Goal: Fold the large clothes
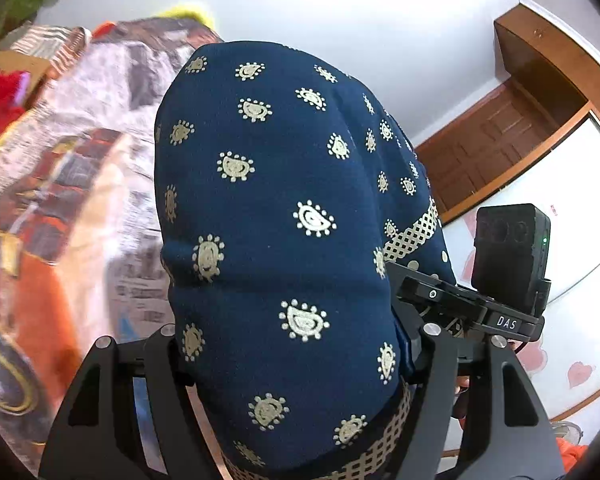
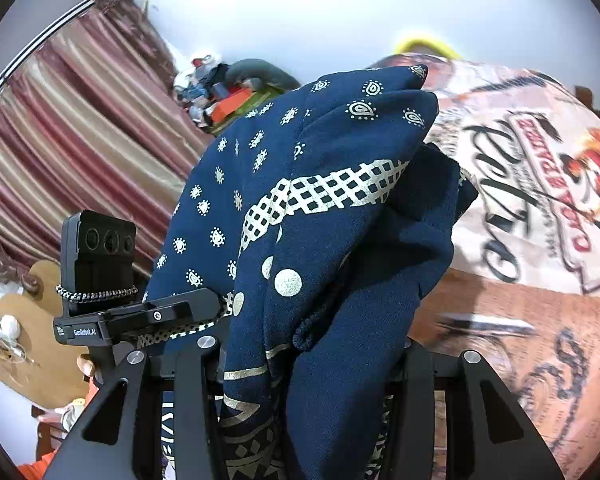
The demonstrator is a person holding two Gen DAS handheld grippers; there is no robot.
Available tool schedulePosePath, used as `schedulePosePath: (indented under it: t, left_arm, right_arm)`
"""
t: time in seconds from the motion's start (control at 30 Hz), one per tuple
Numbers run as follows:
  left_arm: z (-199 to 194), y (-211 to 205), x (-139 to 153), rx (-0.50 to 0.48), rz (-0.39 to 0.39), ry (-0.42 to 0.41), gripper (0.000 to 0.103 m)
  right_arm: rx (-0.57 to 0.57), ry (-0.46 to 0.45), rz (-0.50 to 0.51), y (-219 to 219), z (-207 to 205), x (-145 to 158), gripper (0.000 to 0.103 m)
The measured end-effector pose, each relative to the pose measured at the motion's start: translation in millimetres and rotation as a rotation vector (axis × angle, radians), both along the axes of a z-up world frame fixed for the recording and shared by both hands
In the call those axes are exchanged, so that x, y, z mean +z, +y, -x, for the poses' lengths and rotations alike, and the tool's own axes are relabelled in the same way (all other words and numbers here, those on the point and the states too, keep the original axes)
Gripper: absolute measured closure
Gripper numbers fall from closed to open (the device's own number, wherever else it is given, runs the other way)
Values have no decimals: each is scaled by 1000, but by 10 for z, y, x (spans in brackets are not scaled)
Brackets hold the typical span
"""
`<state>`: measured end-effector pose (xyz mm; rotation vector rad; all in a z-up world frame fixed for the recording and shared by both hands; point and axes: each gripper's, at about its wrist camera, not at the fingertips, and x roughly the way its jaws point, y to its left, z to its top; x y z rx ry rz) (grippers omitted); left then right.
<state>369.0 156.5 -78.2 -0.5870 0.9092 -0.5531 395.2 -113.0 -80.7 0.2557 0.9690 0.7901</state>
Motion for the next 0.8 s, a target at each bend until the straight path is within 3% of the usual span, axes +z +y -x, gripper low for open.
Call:
schedulePosePath:
  t: [0.3,0.57,0.8]
  left_arm:
    - [139,693,-270,73,-1,31,34]
    - [71,1131,-1018,87,3,145,34]
    - [-144,1096,-1652,51,17,238,34]
  right_arm:
    - [62,7,1,820,69,-178,60]
    - [91,117,35,1320,-89,-864,60]
    - [70,236,109,1354,-293,-1526,61]
